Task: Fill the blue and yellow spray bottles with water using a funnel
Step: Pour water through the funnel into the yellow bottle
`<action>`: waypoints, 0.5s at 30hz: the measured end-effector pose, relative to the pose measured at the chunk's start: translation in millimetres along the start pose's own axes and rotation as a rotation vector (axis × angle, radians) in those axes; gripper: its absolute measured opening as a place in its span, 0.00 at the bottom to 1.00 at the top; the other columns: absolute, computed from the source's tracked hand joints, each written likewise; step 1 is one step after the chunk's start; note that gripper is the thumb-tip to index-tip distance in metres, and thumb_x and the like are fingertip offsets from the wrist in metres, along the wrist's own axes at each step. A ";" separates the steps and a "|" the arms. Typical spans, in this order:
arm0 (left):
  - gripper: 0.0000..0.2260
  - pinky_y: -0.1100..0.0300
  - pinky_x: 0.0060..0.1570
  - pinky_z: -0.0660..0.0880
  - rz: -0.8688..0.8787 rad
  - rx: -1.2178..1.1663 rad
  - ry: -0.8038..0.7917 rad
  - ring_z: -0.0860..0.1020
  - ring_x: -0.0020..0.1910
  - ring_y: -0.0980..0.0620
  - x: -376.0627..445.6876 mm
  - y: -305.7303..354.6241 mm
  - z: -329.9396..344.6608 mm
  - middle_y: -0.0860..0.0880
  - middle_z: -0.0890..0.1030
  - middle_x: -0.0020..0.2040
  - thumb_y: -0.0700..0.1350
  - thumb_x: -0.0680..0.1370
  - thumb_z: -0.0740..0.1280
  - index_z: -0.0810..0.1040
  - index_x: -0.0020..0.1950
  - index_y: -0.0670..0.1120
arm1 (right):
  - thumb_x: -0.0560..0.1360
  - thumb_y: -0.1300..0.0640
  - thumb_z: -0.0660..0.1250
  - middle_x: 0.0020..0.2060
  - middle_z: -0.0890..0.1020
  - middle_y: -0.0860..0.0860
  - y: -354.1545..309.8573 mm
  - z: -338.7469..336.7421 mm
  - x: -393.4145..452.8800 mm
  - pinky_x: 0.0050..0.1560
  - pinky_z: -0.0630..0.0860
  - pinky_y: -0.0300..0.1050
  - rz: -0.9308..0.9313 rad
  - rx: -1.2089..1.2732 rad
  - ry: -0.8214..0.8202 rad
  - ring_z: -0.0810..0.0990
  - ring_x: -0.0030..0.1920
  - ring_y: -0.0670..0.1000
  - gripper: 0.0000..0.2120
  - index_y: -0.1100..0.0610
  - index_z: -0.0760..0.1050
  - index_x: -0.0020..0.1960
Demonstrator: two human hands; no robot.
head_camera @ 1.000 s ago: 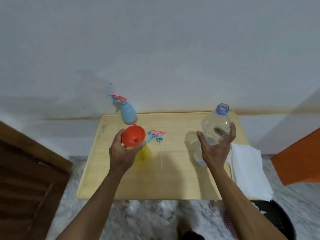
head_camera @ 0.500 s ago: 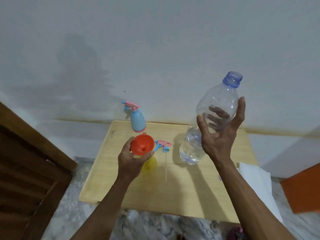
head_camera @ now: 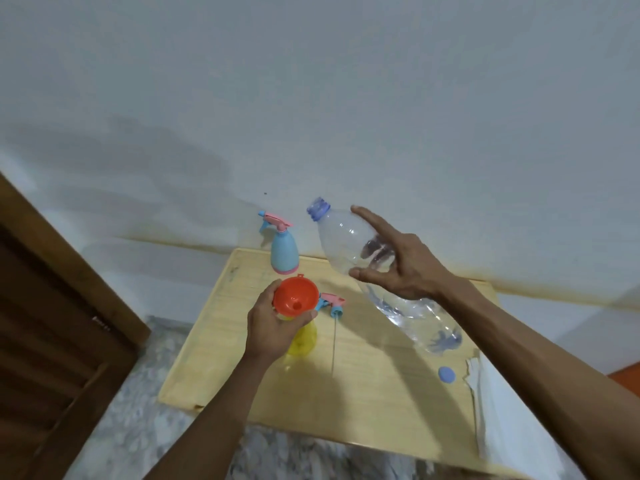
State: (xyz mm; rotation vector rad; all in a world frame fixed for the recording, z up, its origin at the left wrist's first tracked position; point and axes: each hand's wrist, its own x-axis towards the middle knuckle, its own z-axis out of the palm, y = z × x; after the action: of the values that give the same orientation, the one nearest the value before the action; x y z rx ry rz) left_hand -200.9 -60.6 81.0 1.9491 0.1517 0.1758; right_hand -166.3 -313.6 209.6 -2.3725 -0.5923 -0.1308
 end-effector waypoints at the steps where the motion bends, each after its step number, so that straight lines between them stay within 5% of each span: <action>1: 0.39 0.60 0.56 0.73 -0.003 0.000 -0.005 0.77 0.57 0.51 0.1 0.7 -0.4 0.51 0.78 0.58 0.48 0.63 0.83 0.72 0.70 0.46 | 0.69 0.38 0.76 0.48 0.83 0.45 2.4 0.3 1.1 0.54 0.81 0.51 0.004 -0.049 -0.060 0.84 0.41 0.44 0.45 0.26 0.51 0.76; 15: 0.43 0.53 0.60 0.76 -0.055 0.064 -0.061 0.76 0.61 0.50 2.9 1.5 -5.9 0.52 0.77 0.62 0.56 0.61 0.83 0.70 0.72 0.51 | 0.71 0.33 0.71 0.51 0.82 0.44 33.0 18.8 5.4 0.55 0.78 0.49 0.073 -0.370 -0.441 0.83 0.46 0.50 0.44 0.24 0.45 0.75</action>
State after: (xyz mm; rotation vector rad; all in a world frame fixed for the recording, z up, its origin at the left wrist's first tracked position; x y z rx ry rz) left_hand -199.2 -55.3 84.8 2.0095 0.1730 0.0760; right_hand -147.8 -321.4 176.9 -2.8024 -0.7331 0.3542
